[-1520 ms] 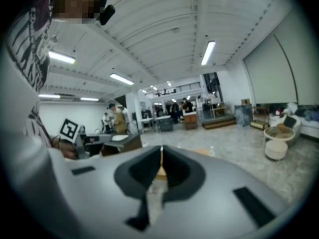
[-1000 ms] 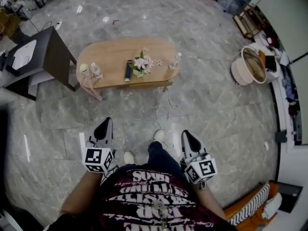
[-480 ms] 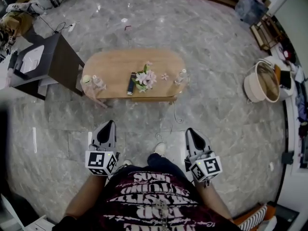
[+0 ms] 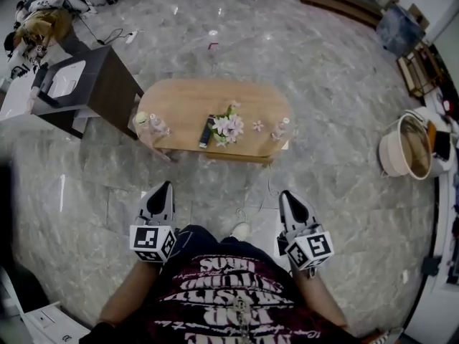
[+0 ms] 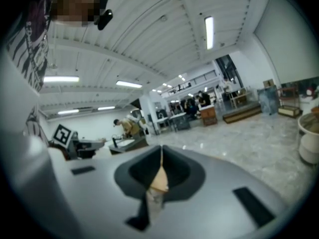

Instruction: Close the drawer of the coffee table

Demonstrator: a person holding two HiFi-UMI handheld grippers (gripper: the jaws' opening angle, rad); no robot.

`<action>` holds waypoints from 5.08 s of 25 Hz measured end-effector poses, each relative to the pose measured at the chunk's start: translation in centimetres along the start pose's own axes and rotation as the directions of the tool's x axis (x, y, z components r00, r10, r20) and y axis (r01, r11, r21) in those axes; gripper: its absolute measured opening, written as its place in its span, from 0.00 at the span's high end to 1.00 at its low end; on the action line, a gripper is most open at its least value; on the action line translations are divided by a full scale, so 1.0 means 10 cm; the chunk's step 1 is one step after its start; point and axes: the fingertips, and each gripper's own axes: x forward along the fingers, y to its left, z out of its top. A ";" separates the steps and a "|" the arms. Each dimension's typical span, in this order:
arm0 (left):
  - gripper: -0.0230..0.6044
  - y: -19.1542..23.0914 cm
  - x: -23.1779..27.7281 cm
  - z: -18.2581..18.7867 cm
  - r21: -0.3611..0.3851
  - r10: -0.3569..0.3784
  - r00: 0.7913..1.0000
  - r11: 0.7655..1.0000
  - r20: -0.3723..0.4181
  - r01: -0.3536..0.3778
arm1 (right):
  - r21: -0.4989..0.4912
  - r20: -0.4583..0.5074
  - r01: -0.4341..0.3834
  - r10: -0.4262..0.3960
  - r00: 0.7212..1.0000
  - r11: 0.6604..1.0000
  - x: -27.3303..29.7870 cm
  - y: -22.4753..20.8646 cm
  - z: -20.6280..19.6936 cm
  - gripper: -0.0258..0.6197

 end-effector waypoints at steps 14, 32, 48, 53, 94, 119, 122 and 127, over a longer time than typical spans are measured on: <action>0.93 0.30 0.13 0.00 -0.049 0.001 1.000 0.999 -0.003 -0.001 | -0.014 -0.026 -0.019 0.019 0.999 1.000 0.26 0.19 0.04 0.91; 0.93 0.66 1.08 0.64 -0.082 -0.455 0.874 0.877 0.173 0.473 | -0.110 0.021 0.160 -0.159 0.987 0.981 1.07 0.72 0.41 0.91; 0.93 0.28 1.80 0.51 -0.128 -0.409 0.906 0.898 0.105 0.420 | -0.151 0.014 0.114 -0.114 0.993 0.982 1.14 -0.01 0.62 0.91; 0.93 -0.12 2.05 0.60 -0.117 -0.356 0.928 0.922 0.110 0.368 | -0.189 0.054 -0.002 0.012 0.998 0.982 1.14 -0.49 0.93 0.91; 0.93 0.37 3.18 -4.44 -0.047 -0.205 0.834 0.976 -0.512 0.211 | -0.108 -0.622 -0.215 0.103 0.776 0.971 2.23 -2.15 -3.96 0.90; 0.56 0.76 4.06 -5.39 0.103 -0.189 0.780 0.946 -0.597 0.309 | -0.496 -0.746 -0.381 -0.158 0.647 0.780 2.42 -3.54 -4.94 0.59; 0.56 0.71 4.08 -5.43 0.111 -0.193 0.773 0.940 -0.604 0.322 | -0.490 -0.764 -0.422 -0.143 0.629 0.763 2.53 -3.57 -5.04 0.58; 0.56 0.61 4.14 -5.48 0.124 -0.195 0.772 0.935 -0.605 0.333 | -0.470 -0.779 -0.490 -0.083 0.621 0.734 2.70 -3.54 -5.14 0.58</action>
